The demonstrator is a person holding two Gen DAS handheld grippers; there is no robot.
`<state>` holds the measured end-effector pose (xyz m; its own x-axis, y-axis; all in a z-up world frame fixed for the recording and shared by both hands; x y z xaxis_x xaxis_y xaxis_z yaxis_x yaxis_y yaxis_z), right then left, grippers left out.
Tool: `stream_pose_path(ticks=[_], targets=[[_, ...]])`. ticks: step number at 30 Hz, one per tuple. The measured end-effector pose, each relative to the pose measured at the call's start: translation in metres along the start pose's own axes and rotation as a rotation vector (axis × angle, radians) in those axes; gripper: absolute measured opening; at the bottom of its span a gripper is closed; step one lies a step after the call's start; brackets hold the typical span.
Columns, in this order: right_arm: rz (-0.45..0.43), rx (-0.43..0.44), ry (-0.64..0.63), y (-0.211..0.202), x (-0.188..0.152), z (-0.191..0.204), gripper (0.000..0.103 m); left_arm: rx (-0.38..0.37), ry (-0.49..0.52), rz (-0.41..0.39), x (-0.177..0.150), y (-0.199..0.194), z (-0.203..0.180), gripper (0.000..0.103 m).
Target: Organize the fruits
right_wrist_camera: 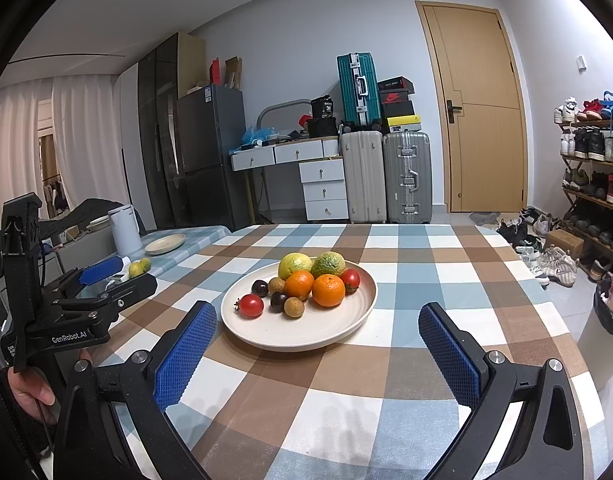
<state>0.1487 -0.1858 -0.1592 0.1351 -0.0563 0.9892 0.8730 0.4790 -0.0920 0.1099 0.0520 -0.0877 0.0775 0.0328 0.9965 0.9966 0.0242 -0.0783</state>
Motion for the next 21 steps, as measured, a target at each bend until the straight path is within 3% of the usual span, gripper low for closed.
stream_pose_path(ticks=[21], targets=[[0.0, 0.0, 0.002, -0.0003, 0.0002, 0.0, 0.103, -0.004, 0.003, -0.002, 0.0002, 0.0021, -0.0016, 0.102]])
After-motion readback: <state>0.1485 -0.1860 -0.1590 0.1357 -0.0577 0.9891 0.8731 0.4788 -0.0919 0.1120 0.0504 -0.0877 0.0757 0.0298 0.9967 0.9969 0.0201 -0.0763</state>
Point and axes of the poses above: each gripper's, at about its wrist camera, not at the fingertips, and y roughly the way its jaws point, z to its left, x to its top, the point moved 10 cm from there along y, roughly the way its jaws point, and after that the axes turned 15 degrees about -z, right-handed, at the moved point
